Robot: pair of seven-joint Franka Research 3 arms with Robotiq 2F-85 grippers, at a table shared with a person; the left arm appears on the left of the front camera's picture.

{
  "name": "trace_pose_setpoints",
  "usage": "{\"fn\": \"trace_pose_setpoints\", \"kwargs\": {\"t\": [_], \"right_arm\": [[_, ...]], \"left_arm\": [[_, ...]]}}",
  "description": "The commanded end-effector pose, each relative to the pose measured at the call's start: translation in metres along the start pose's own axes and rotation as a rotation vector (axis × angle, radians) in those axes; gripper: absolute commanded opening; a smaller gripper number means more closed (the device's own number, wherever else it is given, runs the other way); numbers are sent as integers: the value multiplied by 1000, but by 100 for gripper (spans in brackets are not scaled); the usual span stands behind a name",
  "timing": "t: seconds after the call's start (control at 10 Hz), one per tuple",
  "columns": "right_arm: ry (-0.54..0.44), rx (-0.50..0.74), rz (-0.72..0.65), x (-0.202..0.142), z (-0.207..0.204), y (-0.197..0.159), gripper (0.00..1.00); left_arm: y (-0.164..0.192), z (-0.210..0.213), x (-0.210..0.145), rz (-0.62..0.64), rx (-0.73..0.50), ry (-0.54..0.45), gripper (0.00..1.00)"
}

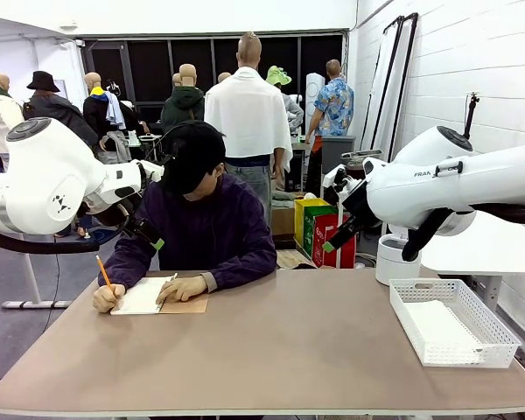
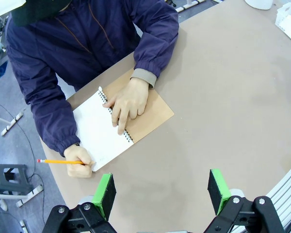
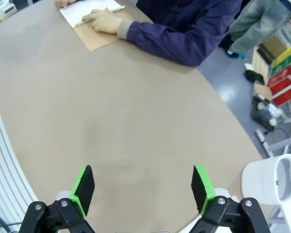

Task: Sort the paper based on its condition.
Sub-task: If a person hands you a paper, place it in the Organizing basket , and if it's crumpled, put it in the Trash can.

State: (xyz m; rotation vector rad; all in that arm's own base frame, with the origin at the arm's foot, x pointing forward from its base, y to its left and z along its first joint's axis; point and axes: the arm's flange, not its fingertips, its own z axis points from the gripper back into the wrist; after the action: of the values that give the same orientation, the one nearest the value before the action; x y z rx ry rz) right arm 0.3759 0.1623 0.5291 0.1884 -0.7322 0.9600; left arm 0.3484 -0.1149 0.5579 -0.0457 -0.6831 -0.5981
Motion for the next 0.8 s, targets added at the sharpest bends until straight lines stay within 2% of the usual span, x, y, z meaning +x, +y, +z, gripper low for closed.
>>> {"fn": "trace_pose_setpoints", "kwargs": {"t": [0.0, 0.7], "right_arm": [[-14, -13, 7, 3, 3, 1, 100], [-14, -13, 7, 3, 3, 1, 100]], "left_arm": [[1, 0, 1, 2, -1, -5, 100], [1, 0, 1, 2, -1, -5, 100]]}}
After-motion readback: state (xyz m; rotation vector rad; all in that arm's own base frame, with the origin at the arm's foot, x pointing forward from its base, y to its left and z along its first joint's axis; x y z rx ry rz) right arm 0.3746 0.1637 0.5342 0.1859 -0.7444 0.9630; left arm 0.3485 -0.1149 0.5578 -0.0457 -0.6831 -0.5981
